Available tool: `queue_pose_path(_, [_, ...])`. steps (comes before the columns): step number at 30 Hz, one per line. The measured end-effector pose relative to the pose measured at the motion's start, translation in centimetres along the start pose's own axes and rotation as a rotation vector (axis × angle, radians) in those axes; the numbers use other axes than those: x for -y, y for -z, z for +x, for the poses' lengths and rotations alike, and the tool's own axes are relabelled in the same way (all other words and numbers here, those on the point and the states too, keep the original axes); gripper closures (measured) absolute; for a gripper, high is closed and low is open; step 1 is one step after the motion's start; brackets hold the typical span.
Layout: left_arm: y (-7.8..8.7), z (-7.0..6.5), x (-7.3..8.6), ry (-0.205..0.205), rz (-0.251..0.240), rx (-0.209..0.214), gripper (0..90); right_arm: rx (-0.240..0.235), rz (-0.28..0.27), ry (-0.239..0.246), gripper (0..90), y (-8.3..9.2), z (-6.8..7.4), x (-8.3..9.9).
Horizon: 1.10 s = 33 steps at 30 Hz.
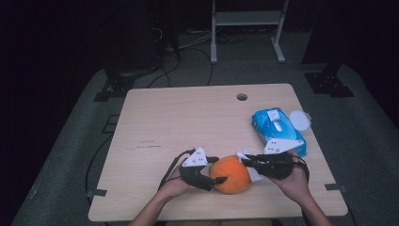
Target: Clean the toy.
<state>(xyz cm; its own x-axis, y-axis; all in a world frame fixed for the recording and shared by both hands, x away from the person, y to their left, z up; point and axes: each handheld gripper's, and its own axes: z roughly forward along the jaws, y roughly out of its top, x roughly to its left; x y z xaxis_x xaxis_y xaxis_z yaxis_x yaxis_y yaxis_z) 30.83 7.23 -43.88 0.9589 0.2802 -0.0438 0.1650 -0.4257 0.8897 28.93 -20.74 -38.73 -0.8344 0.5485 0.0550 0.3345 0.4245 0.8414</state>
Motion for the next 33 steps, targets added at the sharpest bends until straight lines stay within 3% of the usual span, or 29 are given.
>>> queue_pose_path(6, [-0.7, -0.4, -0.5, 0.024, 0.011, 0.014, 13.8, -0.003, 0.009, 0.027, 80.4, -0.8, 0.9, -0.3])
queue_pose_path(11, [-0.5, -0.6, -0.2, -0.014, 0.026, 0.018, 22.1, -0.027, 0.007, 0.031, 80.5, -0.9, 1.5, -0.6])
queue_pose_path(14, [-0.4, -0.4, 0.1, -0.002, 0.025, 0.016, 24.1, -0.024, 0.007, 0.032, 80.5, -0.7, 1.2, -0.6])
queue_pose_path(17, [-0.3, -0.2, 0.3, 0.009, 0.026, 0.013, 24.4, 0.009, 0.014, 0.036, 80.5, -0.4, 0.6, -0.2])
queue_pose_path(22, [-0.1, 0.2, 0.7, 0.030, 0.030, 0.023, 26.3, 0.023, 0.014, 0.003, 80.5, 0.2, -0.4, 0.4])
queue_pose_path(25, [-0.2, 0.1, 0.6, 0.022, 0.041, 0.017, 26.7, -0.009, -0.005, -0.007, 80.4, -0.2, 0.1, 0.3])
queue_pose_path(28, [-0.2, 0.0, 0.7, 0.017, 0.039, 0.015, 27.2, -0.049, -0.013, 0.026, 80.4, -0.7, 1.4, -0.2])
queue_pose_path(32, [-0.2, 0.1, 0.8, 0.017, 0.040, 0.021, 27.6, -0.033, 0.005, 0.062, 80.4, -0.8, 1.8, -0.4])
queue_pose_path(33, [-0.2, 0.1, 0.8, 0.018, 0.040, 0.022, 27.6, -0.019, 0.000, 0.041, 80.5, -0.6, 1.1, -0.1])
